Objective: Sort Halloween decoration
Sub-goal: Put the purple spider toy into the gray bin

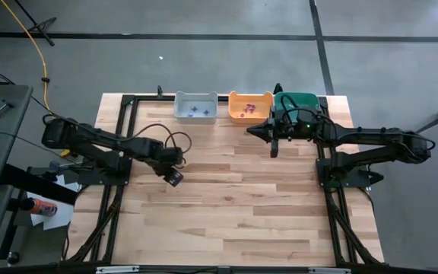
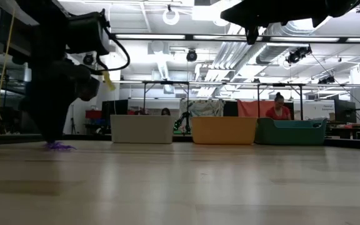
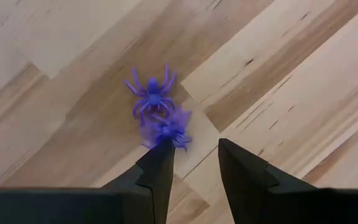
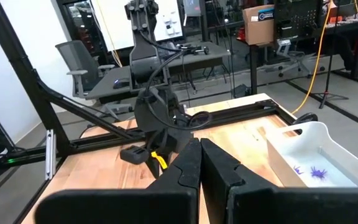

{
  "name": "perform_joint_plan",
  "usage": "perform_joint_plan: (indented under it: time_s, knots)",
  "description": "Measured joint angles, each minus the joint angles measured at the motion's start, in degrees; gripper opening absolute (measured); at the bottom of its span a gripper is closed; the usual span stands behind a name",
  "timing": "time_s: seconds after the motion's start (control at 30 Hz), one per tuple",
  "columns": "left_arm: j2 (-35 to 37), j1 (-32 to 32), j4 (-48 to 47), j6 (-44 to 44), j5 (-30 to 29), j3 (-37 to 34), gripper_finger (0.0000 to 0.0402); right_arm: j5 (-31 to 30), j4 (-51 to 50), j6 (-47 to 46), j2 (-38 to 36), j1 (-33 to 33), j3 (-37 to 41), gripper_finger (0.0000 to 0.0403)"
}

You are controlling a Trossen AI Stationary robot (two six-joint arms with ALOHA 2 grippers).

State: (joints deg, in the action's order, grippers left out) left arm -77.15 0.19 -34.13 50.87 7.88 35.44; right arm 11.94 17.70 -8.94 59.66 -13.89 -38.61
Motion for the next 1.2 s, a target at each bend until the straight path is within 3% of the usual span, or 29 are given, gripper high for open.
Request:
perform_joint_plan:
  time_s: [0.4, 0.5, 0.6, 0.7, 0.97, 1.2]
  knots:
    - [-1.8, 0.0, -1.6, 0.2, -0.4, 0.0, 0.0110, 0.4, -1.4, 0.0, 0.0, 0.0, 0.0, 0.0000]
    - [-1.8, 0.0, -2.2, -0.4, -0.8, 0.0, 0.0081, 0.5, -1.8, 0.0, 0.0, 0.0, 0.0, 0.0000]
    - [-1.8, 0.0, -2.2, -2.4, 0.1, 0.0, 0.0024, 0.5, -2.0, 0.0, 0.0, 0.0, 0.0, 0.0000]
    - [-1.3, 0.0, -2.7, -4.2, 1.8, 0.0, 0.0009, 0.5, -2.1, 0.0, 0.0, 0.0, 0.0, 0.0000]
    - [6.7, 0.2, -7.3, -14.1, 8.1, 2.7, 0.0001, 0.5, -2.1, 0.0, 0.0, 0.0, 0.0, 0.0000]
    - [13.5, 0.7, -8.2, -15.9, 6.2, 4.4, 0.0002, 0.5, -2.1, 0.0, 0.0, 0.0, 0.0, 0.0000]
